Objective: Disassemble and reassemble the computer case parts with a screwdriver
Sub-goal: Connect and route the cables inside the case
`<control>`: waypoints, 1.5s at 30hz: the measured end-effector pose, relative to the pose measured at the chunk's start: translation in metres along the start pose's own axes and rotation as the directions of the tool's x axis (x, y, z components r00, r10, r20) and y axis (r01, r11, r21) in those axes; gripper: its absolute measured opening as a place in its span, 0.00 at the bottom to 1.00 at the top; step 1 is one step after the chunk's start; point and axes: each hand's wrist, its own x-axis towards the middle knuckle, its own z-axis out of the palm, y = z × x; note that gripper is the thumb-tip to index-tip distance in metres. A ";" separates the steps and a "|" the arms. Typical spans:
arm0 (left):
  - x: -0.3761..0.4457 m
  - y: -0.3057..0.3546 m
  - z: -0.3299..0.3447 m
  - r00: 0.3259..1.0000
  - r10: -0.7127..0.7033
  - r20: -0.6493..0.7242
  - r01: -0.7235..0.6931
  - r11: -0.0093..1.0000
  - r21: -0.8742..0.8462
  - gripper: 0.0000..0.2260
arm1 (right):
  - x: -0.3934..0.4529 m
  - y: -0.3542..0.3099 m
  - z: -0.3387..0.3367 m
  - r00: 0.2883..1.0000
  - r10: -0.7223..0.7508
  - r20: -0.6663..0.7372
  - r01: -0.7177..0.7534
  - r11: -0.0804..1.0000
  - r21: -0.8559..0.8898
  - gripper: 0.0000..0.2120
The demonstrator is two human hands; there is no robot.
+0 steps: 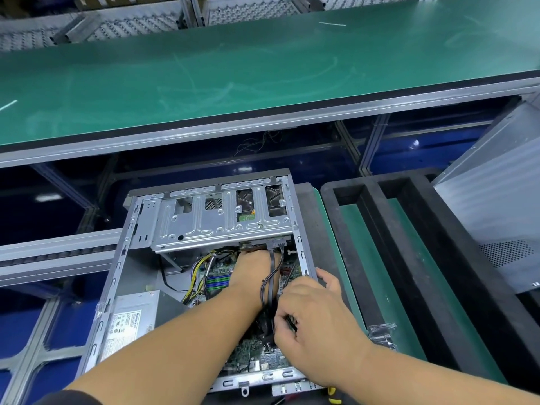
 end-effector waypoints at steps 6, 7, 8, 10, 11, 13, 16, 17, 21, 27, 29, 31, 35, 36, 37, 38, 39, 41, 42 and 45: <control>0.005 0.000 -0.003 1.000 0.005 0.004 -0.004 0.998 -0.060 0.09 | 0.001 -0.001 -0.001 1.000 0.000 0.002 0.000 1.000 -0.002 0.08; 0.006 0.000 -0.003 1.000 0.017 0.015 -0.016 0.998 -0.057 0.10 | 0.002 -0.001 -0.001 1.000 -0.001 0.004 0.001 1.000 -0.004 0.08; 0.005 -0.001 -0.007 0.999 0.013 0.037 -0.010 0.996 -0.091 0.11 | 0.002 -0.001 -0.002 1.000 0.000 0.004 0.000 1.000 -0.003 0.08; 0.003 -0.005 -0.013 0.994 0.011 0.111 0.004 0.991 -0.136 0.12 | 0.002 -0.002 -0.003 1.000 0.007 0.009 -0.007 1.000 -0.001 0.09; 0.001 -0.008 -0.016 0.989 0.013 0.145 0.010 0.989 -0.151 0.10 | 0.002 -0.002 -0.003 1.000 0.011 0.013 -0.010 1.000 -0.004 0.10; -0.010 -0.017 -0.020 0.985 0.022 0.172 0.008 0.986 -0.169 0.06 | 0.002 -0.002 -0.003 1.000 0.016 0.021 -0.016 1.000 -0.002 0.10; -0.040 -0.033 -0.019 0.986 0.050 0.160 0.006 0.944 -0.329 0.19 | 0.001 0.000 -0.003 0.999 0.018 0.031 -0.018 1.000 0.002 0.11; -0.053 -0.039 -0.019 0.988 0.037 0.149 0.030 0.905 -0.424 0.23 | 0.002 0.000 -0.003 0.999 0.017 0.030 -0.017 1.000 0.001 0.11; -0.110 -0.057 -0.024 0.964 -0.267 0.002 0.167 0.598 -0.784 0.17 | 0.001 -0.002 -0.003 0.999 0.020 0.030 -0.019 0.999 -0.035 0.12; -0.168 -0.057 -0.011 0.841 -0.522 -0.142 0.105 0.415 -0.904 0.13 | -0.005 -0.017 -0.010 0.997 -0.081 -0.011 0.076 0.967 -0.245 0.10; -0.180 -0.053 -0.007 0.808 -0.543 -0.229 0.059 0.462 -0.885 0.12 | -0.011 -0.024 -0.011 0.978 -0.181 -0.101 0.154 0.961 -0.229 0.04; -0.190 -0.050 -0.004 0.772 -0.569 -0.282 0.026 0.473 -0.881 0.11 | -0.020 -0.030 -0.008 0.937 -0.289 -0.195 0.255 0.950 -0.180 0.03; -0.197 -0.053 -0.003 0.744 -0.613 -0.266 0.020 0.419 -0.908 0.09 | -0.050 -0.042 0.010 0.848 -0.471 -0.241 0.492 0.870 0.031 0.05; -0.196 -0.053 -0.003 0.744 -0.617 -0.256 0.023 0.406 -0.913 0.09 | -0.059 -0.043 0.017 0.846 -0.484 -0.222 0.508 0.859 0.062 0.05; -0.196 -0.054 -0.003 0.744 -0.619 -0.250 0.022 0.397 -0.917 0.09 | -0.066 -0.043 0.024 0.851 -0.488 -0.195 0.507 0.860 0.063 0.05; -0.196 -0.054 -0.003 0.744 -0.621 -0.249 0.019 0.391 -0.920 0.09 | -0.072 -0.042 0.030 0.863 -0.479 -0.158 0.492 0.869 0.056 0.05; -0.197 -0.054 -0.003 0.744 -0.621 -0.247 0.015 0.386 -0.922 0.09 | -0.079 -0.040 0.036 0.880 -0.461 -0.113 0.468 0.883 0.043 0.06; -0.197 -0.053 -0.004 0.746 -0.620 -0.242 0.010 0.373 -0.928 0.10 | -0.088 -0.035 0.046 0.902 -0.430 0.028 0.431 0.902 -0.014 0.07; -0.197 -0.053 -0.005 0.748 -0.620 -0.236 0.007 0.364 -0.931 0.10 | -0.092 -0.032 0.052 0.911 -0.394 0.121 0.401 0.915 -0.043 0.08; -0.197 -0.054 -0.005 0.750 -0.619 -0.234 0.000 0.353 -0.936 0.11 | -0.106 -0.016 0.072 0.922 -0.216 0.322 0.256 0.963 -0.085 0.13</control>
